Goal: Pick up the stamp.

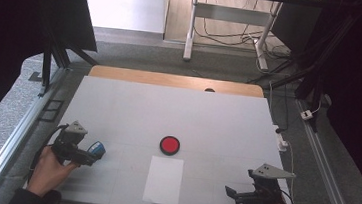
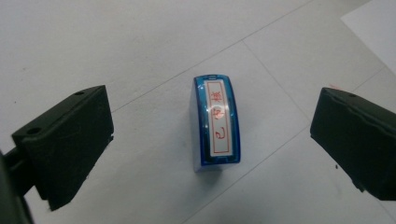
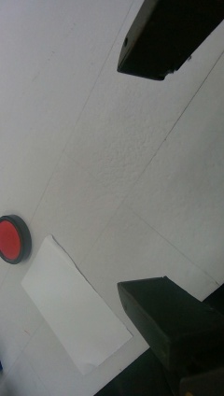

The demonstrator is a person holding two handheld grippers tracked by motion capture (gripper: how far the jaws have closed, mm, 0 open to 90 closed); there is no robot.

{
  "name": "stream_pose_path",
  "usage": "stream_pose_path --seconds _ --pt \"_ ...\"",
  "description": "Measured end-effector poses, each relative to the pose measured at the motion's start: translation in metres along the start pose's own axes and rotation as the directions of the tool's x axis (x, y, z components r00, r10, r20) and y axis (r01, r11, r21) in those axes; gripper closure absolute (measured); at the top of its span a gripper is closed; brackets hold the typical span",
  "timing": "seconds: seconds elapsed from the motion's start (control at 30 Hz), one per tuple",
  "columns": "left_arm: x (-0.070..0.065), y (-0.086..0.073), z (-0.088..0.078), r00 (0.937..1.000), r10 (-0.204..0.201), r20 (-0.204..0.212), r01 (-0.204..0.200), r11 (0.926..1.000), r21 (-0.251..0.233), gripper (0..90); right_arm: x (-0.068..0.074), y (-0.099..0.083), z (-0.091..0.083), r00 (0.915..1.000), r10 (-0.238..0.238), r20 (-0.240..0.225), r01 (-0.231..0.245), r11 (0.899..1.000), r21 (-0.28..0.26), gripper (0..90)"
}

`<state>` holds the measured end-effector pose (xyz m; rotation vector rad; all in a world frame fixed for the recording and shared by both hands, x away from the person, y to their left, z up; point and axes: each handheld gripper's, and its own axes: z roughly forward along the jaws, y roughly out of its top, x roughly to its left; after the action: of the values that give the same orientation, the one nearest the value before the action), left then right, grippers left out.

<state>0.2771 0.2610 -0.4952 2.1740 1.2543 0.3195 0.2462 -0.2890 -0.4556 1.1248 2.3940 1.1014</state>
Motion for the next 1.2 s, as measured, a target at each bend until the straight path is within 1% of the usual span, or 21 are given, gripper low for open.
stream_pose_path --seconds 0.03,0.1,0.2,0.3,0.4,0.47,0.6,0.7,0.8,0.97,1.03,1.13,1.2 --pt "0.0011 0.0004 0.0013 1.0 0.004 0.003 -0.004 1.0 0.005 0.0 0.0 0.0 0.0 1.0 0.0 0.0 0.0 1.0 0.0 0.0" --pt "0.0027 0.0011 0.0033 1.0 -0.001 0.009 0.001 0.9999 0.01 0.0 0.0001 0.0 0.0 1.0 -0.001 0.0 0.001 1.0 0.0 0.0" --pt "0.0047 0.0016 0.0062 1.0 0.006 0.006 -0.006 0.9995 0.03 0.0 0.0002 0.0 0.0001 1.0 -0.002 -0.001 0.002 1.0 0.001 0.0" --pt "0.0054 0.0021 0.0088 0.9999 0.003 0.016 -0.003 0.999 0.045 0.0 0.0004 0.0001 0.0002 1.0 -0.004 -0.001 0.004 1.0 0.002 0.0" --pt "0.0047 0.0023 0.0096 0.9997 0.021 0.008 -0.022 0.9981 0.058 3.0 0.0005 0.0001 0.0002 1.0 -0.006 0.0 0.006 1.0 0.003 0.0" --pt "0.004 0.002 0.0096 0.9994 0.033 0.004 -0.033 0.9973 0.065 8.3 0.0008 0.0001 0.0002 1.0 -0.005 0.0 0.005 1.0 0.003 0.0" --pt "0.0026 0.0013 0.0096 0.9984 0.057 0.0 -0.057 0.995 0.083 23.5 0.0009 0.0002 0.0002 1.0 -0.008 0.001 0.008 1.0 0.004 0.0" --pt "0.0028 0.0014 0.0084 0.9982 0.06 -0.001 -0.06 0.9947 0.084 33.9 0.0009 0.0002 0.0003 1.0 -0.009 0.001 0.009 1.0 0.006 0.0" --pt "0.0037 0.0016 0.0071 0.9984 0.055 0.01 -0.055 0.9951 0.082 42.7 0.0008 0.0002 0.0003 0.9999 -0.012 0.001 0.012 1.0 0.007 0.0" --pt "0.0043 0.0021 0.0079 0.9984 0.046 0.032 -0.049 0.9944 0.094 50.4 0.001 0.0003 0.0003 0.9999 -0.012 -0.001 0.012 1.0 0.008 0.0" --pt "0.0042 0.0025 0.0078 0.9986 0.044 0.028 -0.046 0.9943 0.096 53.6 0.001 0.0003 0.0004 0.9999 -0.012 -0.001 0.012 1.0 0.008 0.0" --pt "0.0041 0.0027 0.0075 0.9987 0.046 0.022 -0.048 0.9943 0.096 55.2 0.0011 0.0003 0.0004 0.9999 -0.013 -0.001 0.013 1.0 0.008 0.0" --pt "0.004 0.003 0.0073 0.9986 0.045 0.026 -0.047 0.9942 0.097 57.8 0.0011 0.0003 0.0004 0.9999 -0.014 0.0 0.014 1.0 0.009 0.0"
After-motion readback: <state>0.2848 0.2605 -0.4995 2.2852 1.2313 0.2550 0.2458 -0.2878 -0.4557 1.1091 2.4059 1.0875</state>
